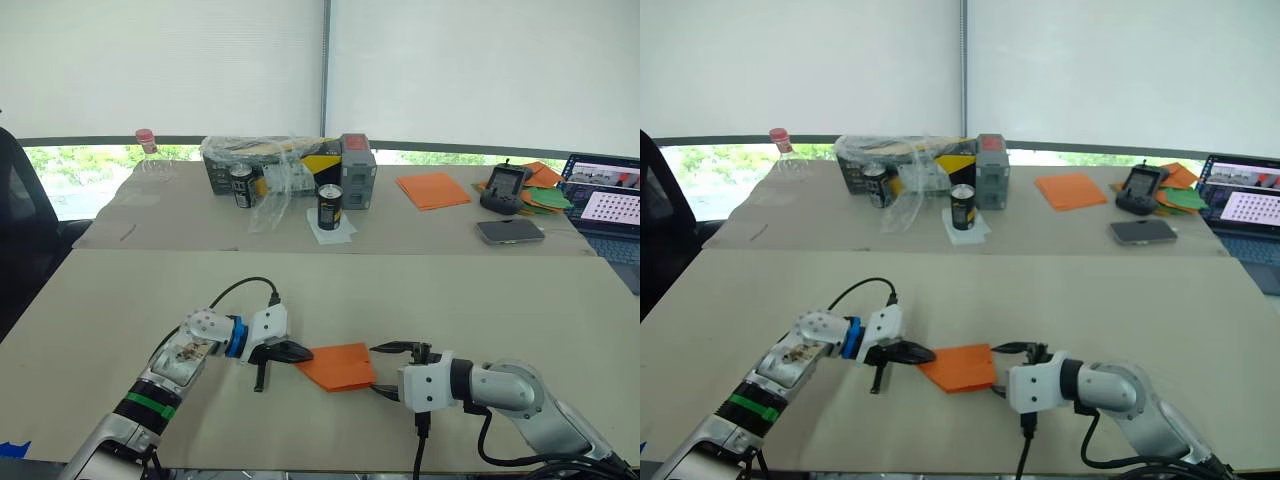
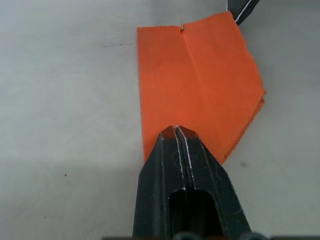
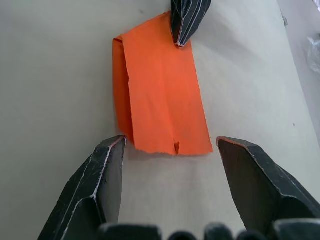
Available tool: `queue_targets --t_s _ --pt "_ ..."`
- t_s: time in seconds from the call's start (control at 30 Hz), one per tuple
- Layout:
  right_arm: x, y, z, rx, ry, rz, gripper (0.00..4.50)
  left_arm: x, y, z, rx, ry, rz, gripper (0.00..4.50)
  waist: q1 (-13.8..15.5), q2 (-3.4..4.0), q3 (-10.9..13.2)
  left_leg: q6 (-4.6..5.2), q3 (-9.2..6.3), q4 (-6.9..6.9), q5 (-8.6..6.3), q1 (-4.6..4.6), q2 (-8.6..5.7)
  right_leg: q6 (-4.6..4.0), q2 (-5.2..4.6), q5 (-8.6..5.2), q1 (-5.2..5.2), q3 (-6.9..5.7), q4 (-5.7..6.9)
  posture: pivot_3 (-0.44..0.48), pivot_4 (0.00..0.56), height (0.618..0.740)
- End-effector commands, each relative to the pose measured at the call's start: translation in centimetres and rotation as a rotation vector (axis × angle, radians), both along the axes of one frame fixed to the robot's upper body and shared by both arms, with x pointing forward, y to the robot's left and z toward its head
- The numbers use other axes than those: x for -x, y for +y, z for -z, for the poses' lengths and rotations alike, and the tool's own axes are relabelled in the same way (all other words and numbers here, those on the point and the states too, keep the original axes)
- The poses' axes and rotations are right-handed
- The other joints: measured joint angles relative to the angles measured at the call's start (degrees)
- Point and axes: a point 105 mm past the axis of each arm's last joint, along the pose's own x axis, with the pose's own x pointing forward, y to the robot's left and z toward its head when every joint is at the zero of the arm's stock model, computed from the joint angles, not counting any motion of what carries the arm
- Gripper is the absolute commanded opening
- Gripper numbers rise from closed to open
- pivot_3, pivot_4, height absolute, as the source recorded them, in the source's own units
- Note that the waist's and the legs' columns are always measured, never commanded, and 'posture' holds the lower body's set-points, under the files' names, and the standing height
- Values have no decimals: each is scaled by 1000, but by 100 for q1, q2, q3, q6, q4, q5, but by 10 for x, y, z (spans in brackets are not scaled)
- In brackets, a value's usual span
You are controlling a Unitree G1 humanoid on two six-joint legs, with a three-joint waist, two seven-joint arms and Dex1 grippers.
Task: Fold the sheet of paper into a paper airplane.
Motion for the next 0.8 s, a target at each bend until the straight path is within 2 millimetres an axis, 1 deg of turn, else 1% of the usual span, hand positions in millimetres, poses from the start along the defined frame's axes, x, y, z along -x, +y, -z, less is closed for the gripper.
queue_targets --t_s 0.03,0.17,0.2,0.23,0.4,0.53,0.67,0.77,0.8 --pt "2 5 -12 -36 -24 -20 2084 -2 9 8 -54 12 -21 0 0 0 0 0 0 0 0 0 0 0 0 0 0 0 0 0 150 740" --pt "5 9 -8 -29 -12 -36 754 -4 10 8 -56 6 -23 0 0 0 0 0 0 0 0 0 0 0 0 0 0 0 0 0 150 740" --pt "5 9 -8 -29 -8 -37 292 -4 10 7 -57 4 -23 0 0 0 0 0 0 0 0 0 0 0 0 0 0 0 0 0 150 740" --pt "6 9 -8 -30 -4 -40 32 -4 10 7 -57 3 -22 0 0 0 0 0 0 0 0 0 0 0 0 0 0 0 0 0 150 740" --pt "9 12 -8 -28 15 -65 8 -4 12 2 -59 -3 -15 0 0 0 0 0 0 0 0 0 0 0 0 0 0 0 0 0 150 740" --pt "15 20 -11 -43 73 -100 8 -4 9 -6 -47 -8 -3 0 -1 0 0 1 -1 -1 0 0 0 0 0 0 -1 -1 0 0 150 740" --pt "18 22 -9 -40 117 -98 8 1 8 -2 -54 10 11 0 -3 0 0 1 -2 -1 -1 0 0 0 1 0 -1 -1 0 0 150 740" --pt "16 20 -5 -24 112 -81 8 6 8 2 -60 25 15 0 -4 0 0 2 -2 -1 -1 -1 0 0 1 0 -1 0 -1 0 150 740" --pt "16 19 -5 -41 136 -69 8 8 8 4 -62 31 17 0 -3 1 0 3 -2 -1 -2 -1 0 0 1 -1 -1 0 -1 0 150 740"
